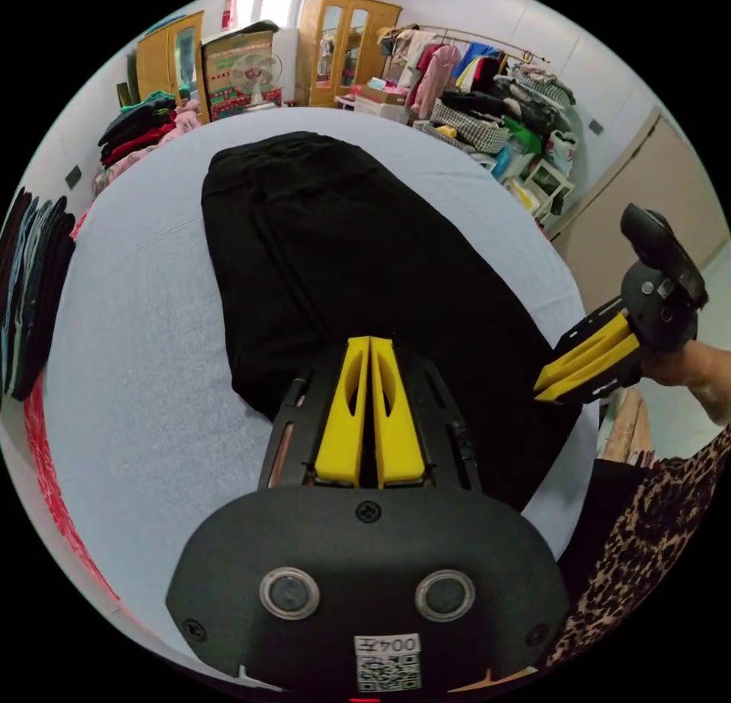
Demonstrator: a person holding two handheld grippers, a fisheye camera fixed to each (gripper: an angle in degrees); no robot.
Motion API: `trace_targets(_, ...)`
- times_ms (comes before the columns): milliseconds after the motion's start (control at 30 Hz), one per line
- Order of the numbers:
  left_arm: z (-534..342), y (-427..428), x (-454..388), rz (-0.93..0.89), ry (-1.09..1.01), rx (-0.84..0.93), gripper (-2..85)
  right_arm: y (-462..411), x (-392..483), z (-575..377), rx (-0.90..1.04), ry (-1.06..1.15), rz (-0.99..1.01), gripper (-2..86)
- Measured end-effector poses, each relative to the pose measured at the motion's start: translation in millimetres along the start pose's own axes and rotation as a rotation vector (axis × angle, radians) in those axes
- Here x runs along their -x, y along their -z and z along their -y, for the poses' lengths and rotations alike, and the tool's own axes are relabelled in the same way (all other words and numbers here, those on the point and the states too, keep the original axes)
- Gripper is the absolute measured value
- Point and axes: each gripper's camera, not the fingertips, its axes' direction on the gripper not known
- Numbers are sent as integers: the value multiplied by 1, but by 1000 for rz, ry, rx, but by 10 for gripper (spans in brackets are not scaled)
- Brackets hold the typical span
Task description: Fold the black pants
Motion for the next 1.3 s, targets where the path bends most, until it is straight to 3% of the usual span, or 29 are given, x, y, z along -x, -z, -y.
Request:
trace_targets(367,-25,18,27,-81,134,-27,1,-45,-23,0,-17,14,21,35)
trace_targets(667,-109,62,43,-218,268,-49,9,-87,-40,-3,-28,-25,17,37)
trace_targets(833,-181,72,61,-394,443,-23,42,-112,-58,-12,-66,-129,82,36)
trace_targets(1100,-242,74,87,-607,591,-57,86,-163,-39,-35,-184,-153,-180,34)
trace_targets(1300,-256,60,107,-750,666,-6,101,-196,-77,-62,-295,-234,-40,35)
